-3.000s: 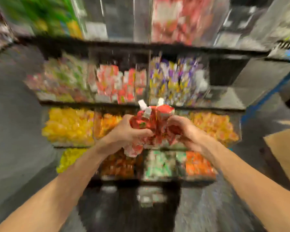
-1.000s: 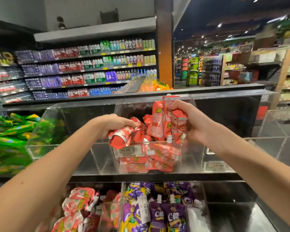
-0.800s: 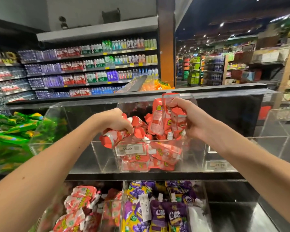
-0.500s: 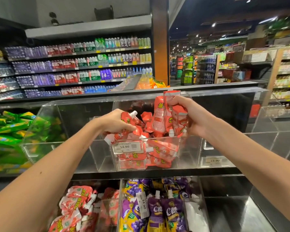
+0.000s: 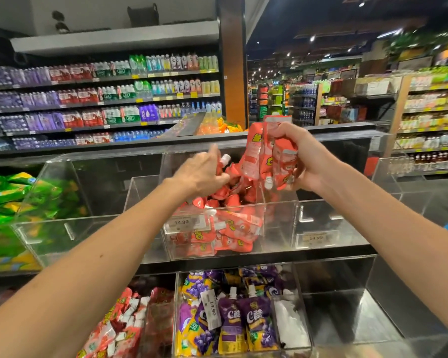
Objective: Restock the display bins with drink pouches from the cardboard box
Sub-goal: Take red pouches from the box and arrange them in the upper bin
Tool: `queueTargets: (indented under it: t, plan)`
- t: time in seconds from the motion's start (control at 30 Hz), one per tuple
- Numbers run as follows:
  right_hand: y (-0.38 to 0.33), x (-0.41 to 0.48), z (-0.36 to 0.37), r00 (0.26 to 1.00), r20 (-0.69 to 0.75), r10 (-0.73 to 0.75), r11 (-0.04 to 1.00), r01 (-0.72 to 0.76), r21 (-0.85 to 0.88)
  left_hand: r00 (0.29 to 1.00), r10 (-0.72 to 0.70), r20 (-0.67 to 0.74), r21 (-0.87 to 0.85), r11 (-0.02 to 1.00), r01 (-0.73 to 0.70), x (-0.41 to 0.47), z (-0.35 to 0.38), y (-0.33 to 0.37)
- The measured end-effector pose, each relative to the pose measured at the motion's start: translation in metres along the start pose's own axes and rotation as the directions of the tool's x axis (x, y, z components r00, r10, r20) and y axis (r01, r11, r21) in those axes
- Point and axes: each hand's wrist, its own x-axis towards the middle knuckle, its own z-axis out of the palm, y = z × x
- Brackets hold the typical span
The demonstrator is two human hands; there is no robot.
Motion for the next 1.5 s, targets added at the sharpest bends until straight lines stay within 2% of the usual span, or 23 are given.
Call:
queueTargets:
  t: [0.13,0.23,0.27,0.33,0.4,0.47,0.53,0.63,0.73,0.8,0.9,1.0,1.13,1.3,1.5]
  plan:
    - [-0.007,-0.007,-0.012,0.999,-0.039,0.001,0.999,-0.003,-0.045,0.998,0.065,0.027,0.11,0.992,-0.068,0.005,0.035,0.024]
    - [-0.001,-0.008,-0.019,0.999,-0.04,0.025,0.999,-0.027,-0.043,0.979,0.128,0.156,0.063,0.988,-0.139,0.004,0.049,0.028]
    - [0.001,-0.009,-0.02,0.999,-0.03,0.035,0.999,-0.036,-0.024,0.976,0.131,0.174,-0.034,0.991,-0.127,0.004,0.045,0.026]
    - [0.004,-0.01,-0.022,0.999,-0.007,0.041,0.999,-0.041,0.007,0.989,0.097,0.116,-0.259,0.964,-0.064,0.007,0.036,0.019]
    - [0.004,-0.01,-0.024,0.999,-0.01,0.033,0.999,-0.032,0.027,0.99,0.064,0.125,-0.221,0.975,-0.035,0.01,0.031,0.005]
    - [0.003,-0.011,-0.026,1.0,-0.011,0.029,0.999,-0.028,0.041,0.958,0.01,0.287,-0.099,0.995,0.019,0.007,0.031,-0.009]
    - [0.003,-0.011,-0.028,1.0,-0.009,0.017,0.999,-0.017,0.038,0.923,-0.006,0.386,-0.122,0.991,0.057,0.003,0.033,-0.017]
    - [0.005,-0.006,-0.026,1.0,-0.005,0.02,0.999,-0.02,0.031,0.947,0.034,0.319,-0.232,0.972,0.043,0.005,0.037,-0.015]
    - [0.008,-0.002,-0.018,0.998,0.013,0.055,0.998,-0.055,0.032,0.938,0.052,0.343,-0.229,0.973,0.03,0.004,0.029,-0.008]
    - [0.01,0.001,-0.011,0.995,0.046,0.092,0.993,-0.095,0.066,0.963,0.082,0.256,-0.308,0.951,0.001,-0.004,0.019,-0.01]
    - [0.012,0.007,0.0,0.989,0.069,0.13,0.985,-0.137,0.108,0.993,0.102,-0.067,-0.489,0.864,-0.122,-0.024,0.01,-0.019]
    - [0.015,0.014,0.016,0.977,0.057,0.206,0.974,-0.211,0.081,0.939,0.246,-0.243,-0.384,0.864,-0.325,-0.044,0.015,-0.029]
    - [0.023,0.022,0.042,0.957,0.046,0.287,0.958,-0.288,0.014,0.891,0.328,-0.314,-0.201,0.894,-0.4,-0.062,0.022,-0.04]
    - [0.032,0.033,0.058,0.952,0.063,0.301,0.953,-0.299,-0.046,0.9,0.283,-0.333,-0.088,0.94,-0.328,-0.077,0.027,-0.059]
    - [0.035,0.042,0.055,0.983,0.039,0.182,0.98,-0.184,0.069,0.916,0.005,-0.402,-0.169,0.982,-0.079,-0.063,0.01,-0.072]
